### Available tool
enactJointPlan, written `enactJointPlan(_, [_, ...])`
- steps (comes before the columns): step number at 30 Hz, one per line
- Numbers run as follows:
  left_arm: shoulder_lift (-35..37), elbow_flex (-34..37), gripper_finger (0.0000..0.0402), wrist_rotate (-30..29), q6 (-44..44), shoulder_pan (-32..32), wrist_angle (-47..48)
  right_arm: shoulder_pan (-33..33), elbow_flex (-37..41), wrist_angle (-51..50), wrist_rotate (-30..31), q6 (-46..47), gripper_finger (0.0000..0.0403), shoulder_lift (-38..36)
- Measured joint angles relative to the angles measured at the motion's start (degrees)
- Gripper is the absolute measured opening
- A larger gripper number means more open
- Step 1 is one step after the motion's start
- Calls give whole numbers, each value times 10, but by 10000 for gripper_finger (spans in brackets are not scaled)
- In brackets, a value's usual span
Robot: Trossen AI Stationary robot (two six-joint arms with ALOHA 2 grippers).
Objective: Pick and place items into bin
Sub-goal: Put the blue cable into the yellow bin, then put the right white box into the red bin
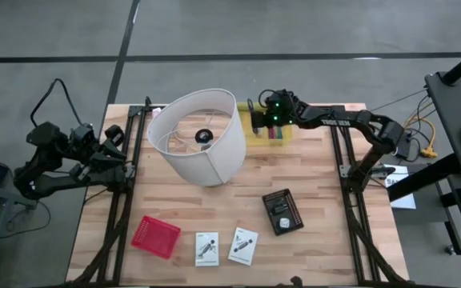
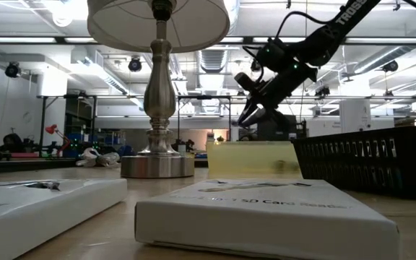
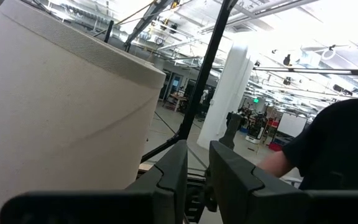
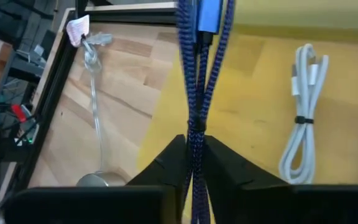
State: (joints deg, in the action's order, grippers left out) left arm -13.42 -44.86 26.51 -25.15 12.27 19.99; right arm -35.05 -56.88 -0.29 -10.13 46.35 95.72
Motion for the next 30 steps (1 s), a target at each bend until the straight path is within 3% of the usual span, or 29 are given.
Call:
enactJointPlan(9, [0, 0, 52, 0, 0, 0, 0, -1, 0, -4, 1, -2, 143, 0])
enactJointPlan(14, [0, 0, 52, 0, 0, 0, 0, -1, 0, -4, -44, -20, 175, -9])
enactJointPlan(23, [0, 0, 52, 0, 0, 0, 0, 12, 0, -28, -46, -134, 169, -129])
enactJointPlan(30, [0, 0, 52, 0, 0, 0, 0, 84, 0, -66, -47, -242, 153, -255])
